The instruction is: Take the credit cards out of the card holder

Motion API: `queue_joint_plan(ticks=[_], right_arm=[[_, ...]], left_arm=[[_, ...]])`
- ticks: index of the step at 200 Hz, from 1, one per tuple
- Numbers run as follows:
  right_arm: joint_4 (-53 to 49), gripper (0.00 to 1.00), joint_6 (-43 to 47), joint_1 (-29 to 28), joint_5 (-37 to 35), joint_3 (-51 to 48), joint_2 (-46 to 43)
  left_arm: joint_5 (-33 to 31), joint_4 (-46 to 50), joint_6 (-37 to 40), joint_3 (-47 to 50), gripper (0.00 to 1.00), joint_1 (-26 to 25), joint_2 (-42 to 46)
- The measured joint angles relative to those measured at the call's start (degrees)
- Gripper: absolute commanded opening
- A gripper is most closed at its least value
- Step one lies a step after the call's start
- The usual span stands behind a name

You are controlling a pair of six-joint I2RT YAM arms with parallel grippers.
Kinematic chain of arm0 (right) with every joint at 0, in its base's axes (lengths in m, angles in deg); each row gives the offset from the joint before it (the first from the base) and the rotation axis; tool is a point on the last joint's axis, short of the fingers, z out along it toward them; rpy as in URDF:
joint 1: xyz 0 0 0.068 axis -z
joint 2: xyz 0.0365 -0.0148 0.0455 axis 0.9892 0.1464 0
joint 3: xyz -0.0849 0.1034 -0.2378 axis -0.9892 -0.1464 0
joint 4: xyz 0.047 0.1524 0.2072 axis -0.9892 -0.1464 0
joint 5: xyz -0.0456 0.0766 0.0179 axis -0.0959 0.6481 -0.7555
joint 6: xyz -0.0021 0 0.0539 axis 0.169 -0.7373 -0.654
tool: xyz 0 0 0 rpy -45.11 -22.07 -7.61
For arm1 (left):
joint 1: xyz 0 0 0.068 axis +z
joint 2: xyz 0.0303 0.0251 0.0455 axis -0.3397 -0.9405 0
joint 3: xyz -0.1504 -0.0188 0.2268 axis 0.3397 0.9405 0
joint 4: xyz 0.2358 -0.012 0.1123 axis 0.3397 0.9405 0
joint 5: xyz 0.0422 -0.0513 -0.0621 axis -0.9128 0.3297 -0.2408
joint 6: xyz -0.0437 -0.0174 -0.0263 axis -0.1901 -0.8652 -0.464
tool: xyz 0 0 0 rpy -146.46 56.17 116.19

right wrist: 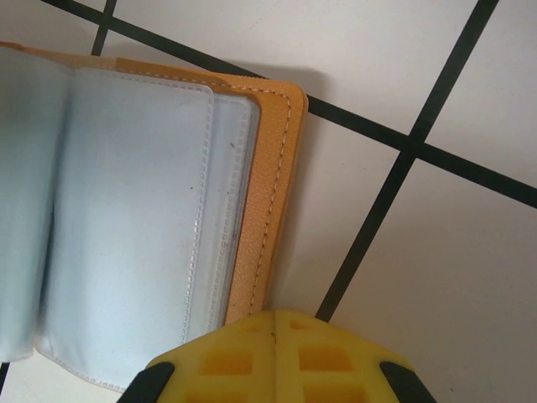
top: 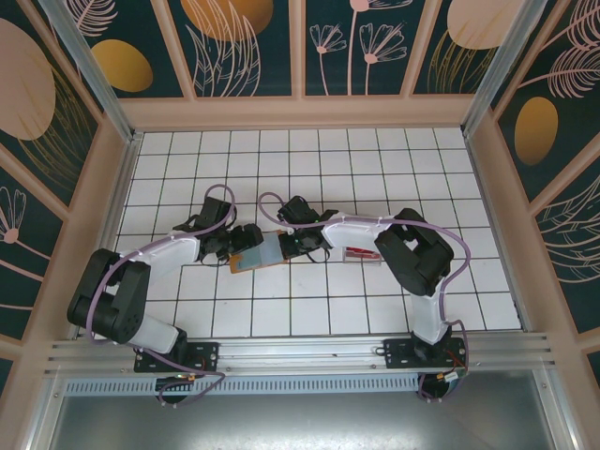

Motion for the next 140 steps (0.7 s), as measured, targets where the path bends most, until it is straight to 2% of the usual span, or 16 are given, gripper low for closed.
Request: queue_joint_plan(ticks=[64,95,107,140], right_arm=[[0.0,0.0,-0.2,-0.1,0.0,0.1,0.0],[0.0,0.0,-0.2,-0.1,0.0,0.1,0.0],[0.0,0.0,-0.2,-0.1,0.0,0.1,0.0],[0.0,0.0,-1.1,0.0,-0.2,0.1,0.0]], left_arm=[[4.1,-2.3,0.0,0.0,0.78,0.0,-0.7],[6.5,-4.3,-0.4,0.0,0.72,0.0,-0.5],[7.6,-5.5,-1.2,0.0,0.66,-0.2,-0.4],[10.0,-9.2,-3.3,-0.2,0.63,-2.8,-0.4]])
